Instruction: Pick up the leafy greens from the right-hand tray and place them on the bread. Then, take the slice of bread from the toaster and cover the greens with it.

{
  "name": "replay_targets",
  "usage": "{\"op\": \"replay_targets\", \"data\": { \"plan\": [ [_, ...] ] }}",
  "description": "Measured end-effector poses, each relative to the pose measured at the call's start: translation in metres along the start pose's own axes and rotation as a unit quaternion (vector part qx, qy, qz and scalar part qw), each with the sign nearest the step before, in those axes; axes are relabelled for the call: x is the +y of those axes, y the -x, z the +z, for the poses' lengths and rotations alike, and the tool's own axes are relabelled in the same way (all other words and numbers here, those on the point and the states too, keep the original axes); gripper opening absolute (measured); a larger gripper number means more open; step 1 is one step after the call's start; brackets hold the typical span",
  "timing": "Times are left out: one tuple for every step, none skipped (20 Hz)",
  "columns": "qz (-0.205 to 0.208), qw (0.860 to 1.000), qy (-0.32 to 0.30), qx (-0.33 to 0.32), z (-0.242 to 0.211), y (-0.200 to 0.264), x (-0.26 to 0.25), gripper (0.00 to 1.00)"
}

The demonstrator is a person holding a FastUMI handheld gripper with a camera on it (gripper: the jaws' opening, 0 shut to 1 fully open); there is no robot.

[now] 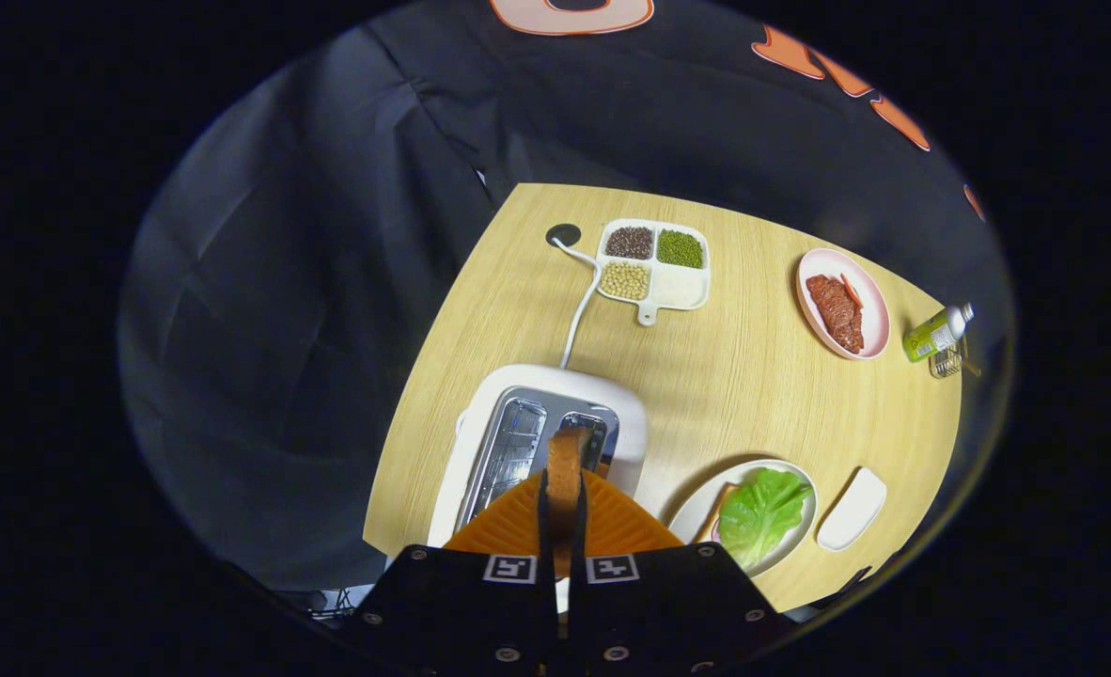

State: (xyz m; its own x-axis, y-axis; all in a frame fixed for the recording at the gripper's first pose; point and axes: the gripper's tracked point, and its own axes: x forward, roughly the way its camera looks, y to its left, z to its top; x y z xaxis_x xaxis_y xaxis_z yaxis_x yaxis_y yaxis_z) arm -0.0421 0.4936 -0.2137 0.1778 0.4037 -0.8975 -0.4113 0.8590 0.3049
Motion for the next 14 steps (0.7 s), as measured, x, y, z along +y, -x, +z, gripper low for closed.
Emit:
{"op": "replay_targets", "data": {
  "plan": [
    [0.008,1.0,0.0,-0.011,0.004,0.007,-0.002,0.05],
    [0.017,1.0,-0.003,-0.021,0.006,0.014,-0.002,0.05],
    [0.026,0.999,-0.007,-0.029,0.009,0.02,-0.004,0.04],
    [0.039,0.999,-0.01,-0.035,0.009,0.027,-0.004,0.04],
    [0.05,0.998,-0.01,-0.042,0.012,0.036,-0.006,0.04],
    [0.061,0.997,-0.011,-0.051,0.013,0.045,-0.009,0.05],
    [0.074,0.995,-0.014,-0.06,0.014,0.053,-0.011,0.03],
    [0.085,0.994,-0.019,-0.067,0.014,0.062,-0.014,0.03],
    [0.091,0.993,-0.022,-0.075,0.015,0.069,-0.018,0.03],
    [0.097,0.991,-0.028,-0.083,0.015,0.077,-0.025,0.02],
    [0.101,0.99,-0.033,-0.088,0.015,0.083,-0.033,0.02],
    [0.104,0.989,-0.041,-0.094,0.013,0.09,-0.041,0.02],
    [0.107,0.988,-0.048,-0.095,0.01,0.094,-0.051,0.02],
    [0.109,0.987,-0.063,-0.098,0.007,0.098,-0.061,0.02]
  ]
}}
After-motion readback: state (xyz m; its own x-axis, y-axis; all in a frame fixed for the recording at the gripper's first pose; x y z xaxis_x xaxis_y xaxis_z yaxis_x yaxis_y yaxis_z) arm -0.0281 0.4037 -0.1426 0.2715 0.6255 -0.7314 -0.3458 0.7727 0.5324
